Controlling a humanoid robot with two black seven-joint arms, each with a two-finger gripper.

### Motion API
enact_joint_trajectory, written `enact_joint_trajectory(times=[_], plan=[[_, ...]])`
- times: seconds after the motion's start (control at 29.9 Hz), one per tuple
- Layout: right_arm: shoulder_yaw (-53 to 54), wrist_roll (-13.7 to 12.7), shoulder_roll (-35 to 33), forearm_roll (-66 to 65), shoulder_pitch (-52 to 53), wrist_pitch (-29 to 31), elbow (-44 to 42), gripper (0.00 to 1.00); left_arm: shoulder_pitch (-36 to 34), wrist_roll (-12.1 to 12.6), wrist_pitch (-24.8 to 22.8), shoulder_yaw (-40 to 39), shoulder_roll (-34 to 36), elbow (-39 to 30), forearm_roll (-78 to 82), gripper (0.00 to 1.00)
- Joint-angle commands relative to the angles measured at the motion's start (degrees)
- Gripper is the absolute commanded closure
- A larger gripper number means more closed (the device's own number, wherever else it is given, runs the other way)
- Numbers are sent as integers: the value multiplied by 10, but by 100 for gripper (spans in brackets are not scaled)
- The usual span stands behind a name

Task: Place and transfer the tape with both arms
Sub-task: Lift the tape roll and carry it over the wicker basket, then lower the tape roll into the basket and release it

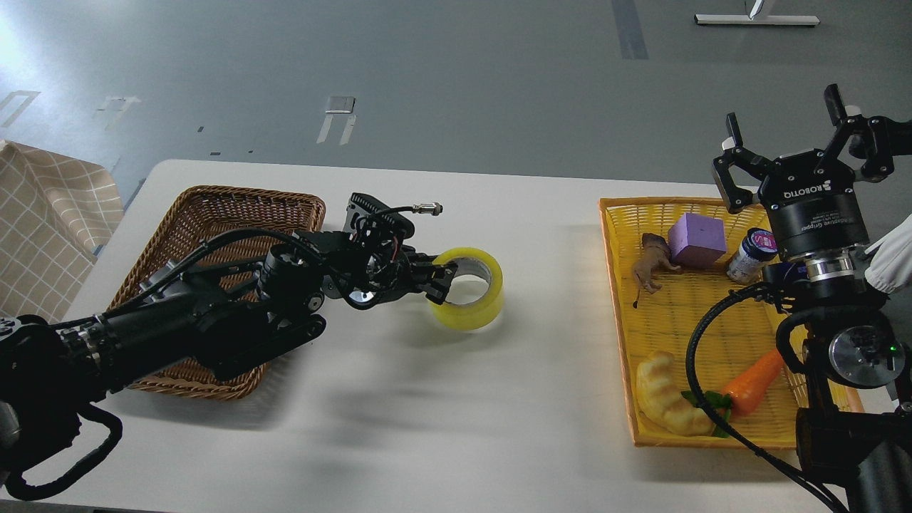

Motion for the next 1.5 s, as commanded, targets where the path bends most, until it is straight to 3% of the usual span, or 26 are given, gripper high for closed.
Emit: enact_joint_trajectory(times=[0.0,0.17,0.47,0.64,0.74,1.2,1.47], plan=[[0,0,0,0,-1,0,0,0,-36,-6,-1,-2,36,-36,-5,100],[0,0,0,0,-6,0,1,0,-69,-10,0,-3,87,-43,-35,100],[0,1,0,0,-5,0,0,0,-84,-80,21,-5,228,-44,-78,100],[0,1,0,0,-5,0,0,0,-79,-107,29,-2,294,-43,-78,100],[0,1,0,0,-5,0,-1,0,-73,-137,30,5,328,-42,-77,100],[0,0,0,0,-8,0,-1,0,21,-182,30,12,365,-10,-50,100],[0,0,0,0,-11,0,-1,0,41,-191,35,13,365,13,-50,100]])
